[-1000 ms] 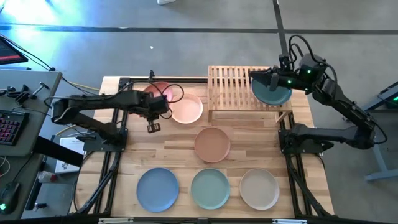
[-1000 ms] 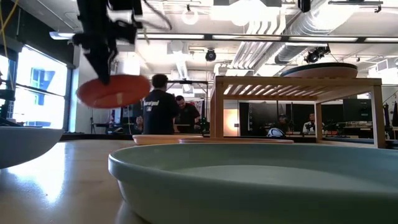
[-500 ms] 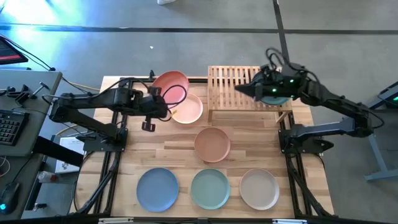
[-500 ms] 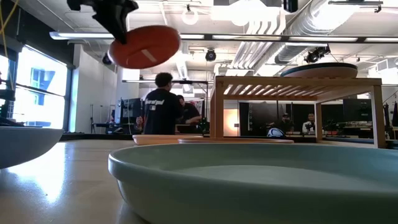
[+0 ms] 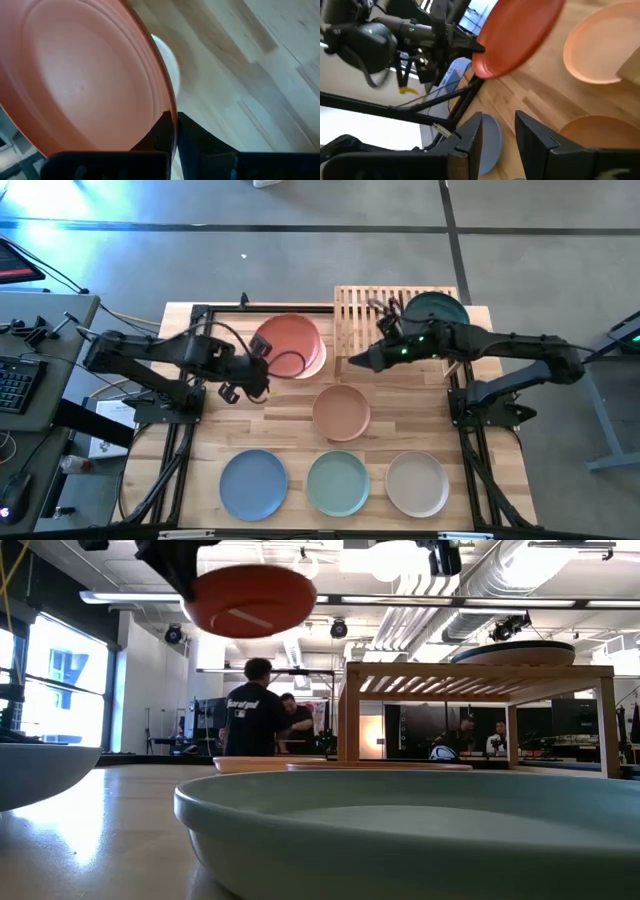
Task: Place and stack plates onto a shelf
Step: Stack the orange plate on top of the green plate on the shelf
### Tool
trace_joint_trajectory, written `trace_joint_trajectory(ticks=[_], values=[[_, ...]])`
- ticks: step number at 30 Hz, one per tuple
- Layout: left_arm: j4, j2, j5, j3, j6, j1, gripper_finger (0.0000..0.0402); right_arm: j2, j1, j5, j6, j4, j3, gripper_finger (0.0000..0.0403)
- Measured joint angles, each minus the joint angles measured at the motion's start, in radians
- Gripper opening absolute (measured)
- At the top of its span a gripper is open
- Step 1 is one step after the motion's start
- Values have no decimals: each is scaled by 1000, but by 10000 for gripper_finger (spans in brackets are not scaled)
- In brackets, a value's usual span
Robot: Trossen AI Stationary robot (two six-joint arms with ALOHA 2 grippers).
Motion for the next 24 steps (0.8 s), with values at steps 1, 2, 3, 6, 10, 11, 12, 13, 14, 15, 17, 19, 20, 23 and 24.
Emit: trace_joint_trajectory(ticks=[1, 2, 3, 6, 10, 11, 12, 13, 14, 15, 17, 19, 20, 23, 24], values=[[-16, 18, 1, 0, 0, -10, 1, 10, 9, 5, 14, 3, 0, 96], [-29, 33, 1, 0, 0, -19, 1, 21, 18, 19, 18, 3, 0, 96], [-41, 50, 1, 0, 0, -30, 1, 33, 25, 31, 23, 3, 0, 96], [-50, 100, -11, 0, -14, -59, 1, 62, 38, 65, 51, 0, 0, 96], [-44, 153, -87, 0, -37, -98, 1, 101, 41, 100, 76, -1, 0, 96], [-43, 162, -103, 0, -37, -108, 1, 111, 41, 104, 81, -2, 0, 96], [-42, 168, -115, 0, -37, -116, 1, 120, 41, 104, 82, -2, 0, 96], [-39, 173, -125, 0, -38, -125, 1, 128, 41, 104, 82, -2, 0, 96], [-34, 177, -131, 0, -38, -132, 1, 136, 41, 104, 81, -2, 0, 96], [-28, 181, -133, 0, -38, -138, 1, 146, 41, 104, 79, -1, 0, 96], [-15, 184, -132, 0, -37, -151, 1, 163, 41, 102, 79, -3, 0, 96], [-4, 183, -136, 0, -37, -164, 1, 177, 41, 99, 83, -3, 0, 96], [-2, 183, -136, 0, -36, -170, 1, 185, 41, 99, 86, -3, 0, 96], [1, 184, -136, 0, -36, -184, 1, 204, 41, 99, 90, -9, 0, 96], [0, 184, -134, 0, -35, -187, 1, 209, 41, 101, 90, -10, 0, 96]])
